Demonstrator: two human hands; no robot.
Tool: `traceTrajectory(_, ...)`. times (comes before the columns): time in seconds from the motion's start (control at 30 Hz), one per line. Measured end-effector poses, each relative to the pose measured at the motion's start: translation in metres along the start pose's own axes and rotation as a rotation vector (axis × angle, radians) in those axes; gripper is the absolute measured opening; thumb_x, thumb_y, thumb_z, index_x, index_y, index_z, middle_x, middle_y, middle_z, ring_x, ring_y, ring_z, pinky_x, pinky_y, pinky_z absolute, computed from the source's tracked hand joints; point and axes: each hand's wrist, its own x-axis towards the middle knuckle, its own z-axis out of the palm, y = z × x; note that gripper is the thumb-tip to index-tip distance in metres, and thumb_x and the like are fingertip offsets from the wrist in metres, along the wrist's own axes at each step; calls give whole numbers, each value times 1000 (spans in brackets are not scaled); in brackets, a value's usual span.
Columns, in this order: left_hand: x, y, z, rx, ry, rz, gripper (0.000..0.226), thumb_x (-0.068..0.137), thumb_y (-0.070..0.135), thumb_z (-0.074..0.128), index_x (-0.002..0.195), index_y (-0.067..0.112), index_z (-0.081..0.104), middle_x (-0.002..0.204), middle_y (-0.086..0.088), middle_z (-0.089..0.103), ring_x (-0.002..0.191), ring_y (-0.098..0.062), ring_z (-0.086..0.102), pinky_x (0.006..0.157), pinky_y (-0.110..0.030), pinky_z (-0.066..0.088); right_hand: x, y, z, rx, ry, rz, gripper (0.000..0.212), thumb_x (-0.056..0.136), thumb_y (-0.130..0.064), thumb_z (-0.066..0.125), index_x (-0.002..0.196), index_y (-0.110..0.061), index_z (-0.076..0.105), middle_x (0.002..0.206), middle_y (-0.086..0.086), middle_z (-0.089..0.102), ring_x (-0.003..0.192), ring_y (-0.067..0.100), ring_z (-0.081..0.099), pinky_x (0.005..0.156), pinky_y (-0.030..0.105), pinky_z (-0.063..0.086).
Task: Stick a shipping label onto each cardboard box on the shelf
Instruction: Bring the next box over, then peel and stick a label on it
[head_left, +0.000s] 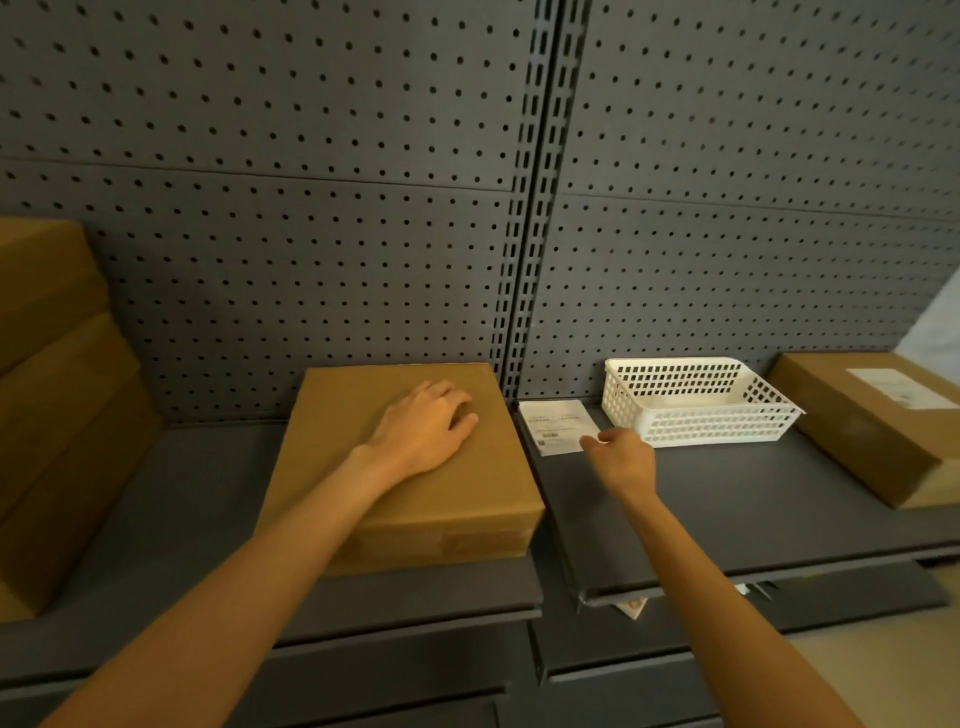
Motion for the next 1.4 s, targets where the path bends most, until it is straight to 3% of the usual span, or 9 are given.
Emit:
traceTrajectory(0.2,-1,-4,5,1,31,2,44,98,42,38,137,22,46,145,2,41,135,-22,34,109,-38,31,15,6,7,-134,59,7,37,94,-29,55,117,0,59,120,21,62,107,38,60,85,42,50)
traceTrajectory(0.63,1,-5,9,6,75,18,43,98,41,39,135,22,47,140,5,45,129,-15,39,103,-33,34,23,5,20,-130,152,39,31,91,-26,62,110,-2,57,115,17,63,105,35,60,83,43,51)
traceTrajectory(0.93,3,-8,12,2,108,42,42,98,40,40,134,21,48,138,4,47,126,-15,41,102,-32,35,23,14,16,-75,224,16,25,96,-19,51,101,0,66,103,19,67,93,35,64,74,38,49)
traceTrajectory(1.1,3,-9,12,-3,119,48,42,98,41,41,134,22,49,137,4,48,125,-15,42,102,-32,35,17,14,12,23,278,-72,24,97,-18,51,94,0,68,94,14,68,83,29,64,68,34,51)
traceTrajectory(1.23,3,-9,11,-12,132,46,41,97,40,43,132,21,50,137,4,49,125,-15,43,103,-32,35,8,0,0,162,300,-169,35,94,-14,54,61,-5,52,59,6,56,53,18,54,54,32,45)
traceTrajectory(1.3,2,-7,10,-32,154,47,38,97,37,45,130,20,53,134,4,52,124,-15,45,103,-32,35,1,-11,-7,297,310,-163,33,92,-14,56,64,2,58,60,11,61,57,22,61,58,35,53)
traceTrajectory(1.4,0,-3,6,-71,208,74,32,97,32,46,125,20,58,128,4,58,119,-12,49,98,-28,38,-14,-29,-18,480,251,-128,25,92,-17,58,75,-3,67,63,4,64,55,10,57,56,19,49)
